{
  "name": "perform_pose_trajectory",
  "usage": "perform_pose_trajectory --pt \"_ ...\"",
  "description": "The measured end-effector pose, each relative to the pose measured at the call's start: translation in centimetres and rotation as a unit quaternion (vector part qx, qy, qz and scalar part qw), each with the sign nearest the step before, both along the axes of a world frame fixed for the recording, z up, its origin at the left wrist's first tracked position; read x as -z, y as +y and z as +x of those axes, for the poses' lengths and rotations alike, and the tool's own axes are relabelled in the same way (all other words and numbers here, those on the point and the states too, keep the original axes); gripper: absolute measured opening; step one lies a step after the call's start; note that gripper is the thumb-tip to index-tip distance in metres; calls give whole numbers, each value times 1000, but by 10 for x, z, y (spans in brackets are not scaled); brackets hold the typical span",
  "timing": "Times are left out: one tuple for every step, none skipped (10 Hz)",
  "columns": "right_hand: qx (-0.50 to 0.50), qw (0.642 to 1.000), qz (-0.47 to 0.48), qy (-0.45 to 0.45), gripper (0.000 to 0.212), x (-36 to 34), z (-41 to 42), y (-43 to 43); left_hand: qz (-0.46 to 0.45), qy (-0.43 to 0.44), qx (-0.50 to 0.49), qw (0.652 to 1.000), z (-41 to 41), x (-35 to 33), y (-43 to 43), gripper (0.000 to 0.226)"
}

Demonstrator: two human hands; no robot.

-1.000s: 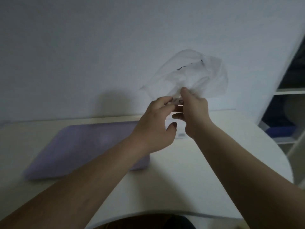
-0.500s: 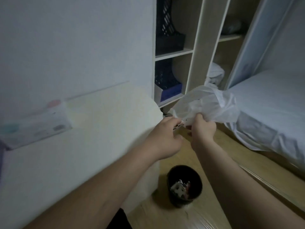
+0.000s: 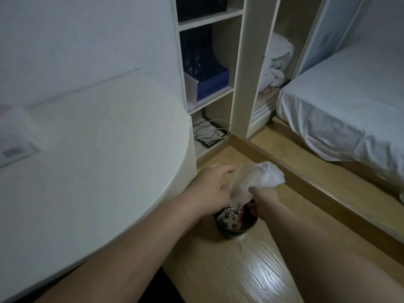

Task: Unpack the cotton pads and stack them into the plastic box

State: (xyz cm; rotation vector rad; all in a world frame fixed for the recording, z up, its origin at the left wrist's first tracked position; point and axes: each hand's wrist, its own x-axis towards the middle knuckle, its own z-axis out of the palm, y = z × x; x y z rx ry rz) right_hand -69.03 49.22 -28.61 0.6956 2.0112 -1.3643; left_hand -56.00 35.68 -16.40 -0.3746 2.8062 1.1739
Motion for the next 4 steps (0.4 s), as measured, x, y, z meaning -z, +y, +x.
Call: perform_pose_trajectory --pt "3 999 32 -17 53 7 -4 -4 -1 -11 7 1000 -1 1 -3 52" --pt "-27 999 30 -11 43 -2 5 -14 -3 -7 10 1000 0 -3 -4 51" --pt "-9 998 -18 53 46 -23 12 -36 5 8 19 1000 5 -17 -5 52" --pt "15 986 -106 126 57 -68 21 -62 42 23 22 999 18 -42 -17 45"
